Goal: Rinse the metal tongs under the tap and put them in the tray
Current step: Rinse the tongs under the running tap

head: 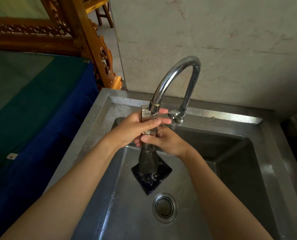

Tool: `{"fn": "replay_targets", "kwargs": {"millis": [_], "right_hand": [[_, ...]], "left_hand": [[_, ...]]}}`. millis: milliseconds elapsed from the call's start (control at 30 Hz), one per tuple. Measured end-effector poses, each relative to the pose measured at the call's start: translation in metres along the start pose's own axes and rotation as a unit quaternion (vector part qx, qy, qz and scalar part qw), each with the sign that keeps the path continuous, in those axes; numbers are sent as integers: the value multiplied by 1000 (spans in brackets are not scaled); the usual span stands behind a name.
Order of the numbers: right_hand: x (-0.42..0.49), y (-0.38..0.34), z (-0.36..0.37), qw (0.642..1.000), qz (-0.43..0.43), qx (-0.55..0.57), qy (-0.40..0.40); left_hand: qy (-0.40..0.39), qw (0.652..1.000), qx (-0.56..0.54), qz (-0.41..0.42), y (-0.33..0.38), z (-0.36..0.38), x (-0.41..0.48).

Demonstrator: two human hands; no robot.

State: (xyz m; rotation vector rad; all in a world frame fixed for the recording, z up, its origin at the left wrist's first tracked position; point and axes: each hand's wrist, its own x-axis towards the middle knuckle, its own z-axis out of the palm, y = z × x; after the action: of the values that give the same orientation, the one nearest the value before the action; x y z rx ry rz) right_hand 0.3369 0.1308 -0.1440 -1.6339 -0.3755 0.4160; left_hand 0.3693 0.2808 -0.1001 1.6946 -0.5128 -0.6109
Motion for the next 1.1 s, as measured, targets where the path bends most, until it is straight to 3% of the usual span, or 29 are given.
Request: {"fn": "replay_targets", "kwargs": {"millis": [167,333,500,700,800,933,1000,1100], "right_hand": [[-5,4,-13,999,18,47,-4],[-6,10,-12,996,-20,85,16],[-13,28,10,989,15,113,98],[-20,41,13,992,98,54,55],[-23,40,5,983,138,119,36],[-8,29,7,965,84,169,181],[4,23,15,948,55,172,262],[20,14,27,931,31,122,344]], "left_hand": [[23,1000,11,19,0,18,15],[59,997,4,56,-2,26,19],[143,978,-142,61,-9,31,21],[268,921,-284,-1,-29,8,18],[307,879,-365,8,-30,-13,18],[380,796,-469,33,-22,-30,21],[377,811,-447,18,-19,-26,19],[314,894,-306,-87,-20,20,16]]}}
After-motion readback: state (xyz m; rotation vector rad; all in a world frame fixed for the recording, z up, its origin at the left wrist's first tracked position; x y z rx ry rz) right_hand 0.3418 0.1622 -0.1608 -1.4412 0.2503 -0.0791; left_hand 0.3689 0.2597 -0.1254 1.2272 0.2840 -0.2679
